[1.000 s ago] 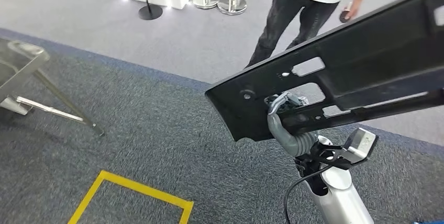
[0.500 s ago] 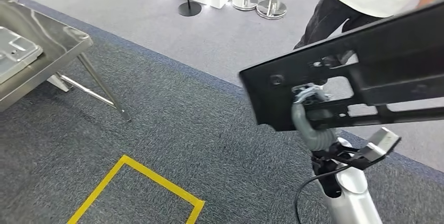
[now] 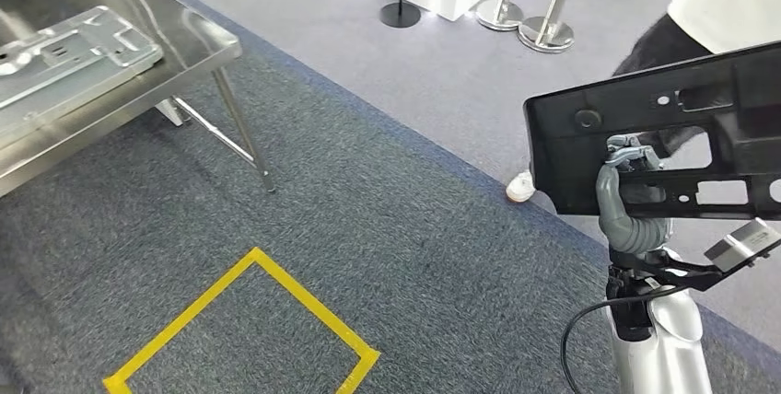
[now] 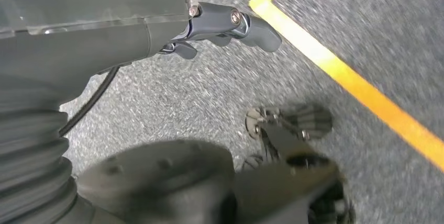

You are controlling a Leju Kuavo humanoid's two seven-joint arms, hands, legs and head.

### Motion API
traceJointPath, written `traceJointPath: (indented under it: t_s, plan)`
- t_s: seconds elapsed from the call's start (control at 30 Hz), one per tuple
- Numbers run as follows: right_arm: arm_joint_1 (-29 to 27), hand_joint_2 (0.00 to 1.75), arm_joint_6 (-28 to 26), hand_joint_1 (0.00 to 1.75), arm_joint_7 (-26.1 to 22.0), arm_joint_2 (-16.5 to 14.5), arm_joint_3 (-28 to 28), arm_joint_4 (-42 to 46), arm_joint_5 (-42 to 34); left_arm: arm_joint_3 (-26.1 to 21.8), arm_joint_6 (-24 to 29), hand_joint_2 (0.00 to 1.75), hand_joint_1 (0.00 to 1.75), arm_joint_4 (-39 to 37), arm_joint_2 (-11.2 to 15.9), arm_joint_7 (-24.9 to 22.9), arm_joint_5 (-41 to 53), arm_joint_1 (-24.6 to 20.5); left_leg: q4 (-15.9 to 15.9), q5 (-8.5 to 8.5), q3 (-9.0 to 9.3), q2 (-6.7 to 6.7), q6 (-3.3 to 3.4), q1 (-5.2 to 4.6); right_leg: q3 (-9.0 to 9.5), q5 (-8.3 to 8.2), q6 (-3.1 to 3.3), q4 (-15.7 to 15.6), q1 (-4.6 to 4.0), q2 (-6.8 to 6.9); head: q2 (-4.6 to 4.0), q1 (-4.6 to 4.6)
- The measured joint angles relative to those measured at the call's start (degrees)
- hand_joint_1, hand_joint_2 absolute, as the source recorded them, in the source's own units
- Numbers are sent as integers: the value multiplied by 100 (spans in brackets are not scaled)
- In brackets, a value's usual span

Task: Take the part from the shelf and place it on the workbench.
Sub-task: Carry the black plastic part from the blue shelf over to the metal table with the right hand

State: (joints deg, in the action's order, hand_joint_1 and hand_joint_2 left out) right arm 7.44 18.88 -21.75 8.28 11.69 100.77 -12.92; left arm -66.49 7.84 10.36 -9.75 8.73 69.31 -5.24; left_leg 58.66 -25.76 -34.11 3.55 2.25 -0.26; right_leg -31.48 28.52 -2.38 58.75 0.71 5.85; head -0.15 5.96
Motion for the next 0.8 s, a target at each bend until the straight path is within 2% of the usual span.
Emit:
traceJointPath:
  t_s: [0.03, 0.07, 0.1, 0.13, 0.17, 0.2, 0.23, 0.27, 0.33, 0.37, 0.4, 0.47, 0.53, 0.6, 0.63, 0.67, 0.7, 0.73, 0.77, 0.8]
  plan:
    - [76, 175, 32, 175, 5, -86, 49, -75, -9, -1, 5, 175, 0, 1, 0, 0, -9, -2, -24, 21, 10, -63, 33, 14, -70, 120, -25, 170, 12, -150, 0, -1]
    - [146, 175, 56, 175, 10, -195, 95, -152, -14, -1, 9, 175, 0, 1, 0, -1, -16, -10, -39, 38, 16, -125, 58, 25, -209, 290, -42, 466, 21, -332, 0, -1]
    - [199, 175, 71, 175, 17, -318, 136, -223, -15, -2, 10, 175, 0, 1, 0, -3, -20, -20, -40, 45, 13, -192, 75, 23, -401, 473, -48, 847, 20, -462, 0, -1]
    - [233, 175, 77, 175, 25, -451, 167, -292, -15, -2, 10, 175, 0, 1, 0, -7, -21, -25, -37, 48, 13, -262, 84, 21, -598, 612, -54, 1222, 15, -523, 0, -1]
    - [259, 175, 79, 175, 33, -597, 193, -354, -15, -2, 8, 175, 0, 1, 0, -13, -22, -21, -34, 48, 15, -337, 88, 17, -748, 662, -58, 1483, 12, -552, 0, -1]
    - [286, 175, 79, 175, 39, -760, 219, -407, -15, -2, 7, 175, 0, 0, 0, -20, -24, -12, -29, 48, 20, -414, 87, 15, -808, 592, -58, 1537, 11, -567, 0, -1]
    - [320, 175, 80, 175, 44, -935, 248, -450, -15, -3, 6, 175, 0, 0, 0, -27, -27, -3, -23, 45, 27, -488, 82, 15, -767, 422, -53, 1377, 13, -583, 0, -1]
    - [365, 175, 81, 175, 46, -1118, 281, -483, -15, -3, 7, 175, 0, 0, 0, -33, -31, 3, -15, 39, 36, -563, 69, 17, -631, 179, -45, 1018, 20, -641, 0, -2]
    - [456, 175, 84, 175, 45, -1483, 349, -536, -15, -5, 12, 175, 0, 0, 0, -42, -38, 3, 15, 25, 31, -699, 20, 11, -350, -153, -4, 300, 43, -909, 0, -1]
    - [482, 175, 85, 175, 45, -1650, 382, -559, -15, -7, 15, 175, 0, 0, 0, -45, -40, 1, 27, 25, 17, -758, -15, 12, -274, -218, 22, 90, 47, -1019, 0, -1]
    - [491, 175, 85, 175, 45, -1794, 408, -580, -17, -9, 17, 175, 0, 0, 0, -48, -40, 3, 29, 31, 0, -809, -55, 17, -259, -209, 57, 28, 41, -1072, 0, 0]
    - [489, 175, 93, 175, 42, -1991, 438, -605, -26, -16, 19, 175, 0, 1, 6, -51, -39, 22, 20, 38, -24, -874, -127, 33, -247, -224, 129, -6, 41, -971, 0, 1]
    - [481, 175, 102, 175, 32, -2059, 443, -610, -32, -22, 19, 175, 0, 2, 17, -53, -36, 38, 204, -90, -105, -725, -180, 19, -204, -237, 205, -51, 74, -850, 0, 2]
    - [450, 175, 100, 175, 21, -2027, 450, -609, -32, -24, 13, 175, 0, 3, 22, -49, -29, 34, 824, -408, -379, -487, -219, 27, -171, -231, 253, -75, 80, -714, 0, 3]
    - [425, 175, 96, 175, 17, -1997, 455, -609, -32, -25, 6, 175, 0, 3, 22, -42, -26, 27, 1216, -567, -558, -426, -234, 46, -166, -223, 264, -74, 73, -638, 0, 3]
    - [397, 175, 87, 175, 14, -1964, 459, -608, -31, -25, -1, 175, 0, 3, 22, -36, -24, 18, 1512, -656, -693, -396, -246, 64, -161, -214, 268, -73, 69, -563, 0, 3]
    - [371, 175, 76, 175, 14, -1945, 460, -607, -27, -26, -5, 175, 0, 3, 22, -29, -21, 12, 1624, -645, -737, -378, -252, 76, -154, -205, 267, -71, 66, -491, 0, 3]
    - [355, 175, 64, 175, 14, -1933, 461, -605, -21, -26, -8, 175, 0, 2, 24, -26, -19, 7, 1507, -531, -666, -355, -250, 83, -142, -196, 263, -70, 63, -427, 0, 3]
    - [345, 175, 50, 175, 16, -1929, 461, -601, -9, -26, -8, 175, 0, 3, 27, -24, -17, 9, 1184, -344, -492, -306, -236, 85, -122, -184, 254, -70, 61, -369, 0, 3]
    - [340, 175, 36, 175, 20, -1929, 461, -596, 7, -26, -8, 175, 0, 3, 32, -21, -16, 15, 771, -176, -278, -158, -210, 70, -100, -170, 239, -71, 56, -318, 0, 3]
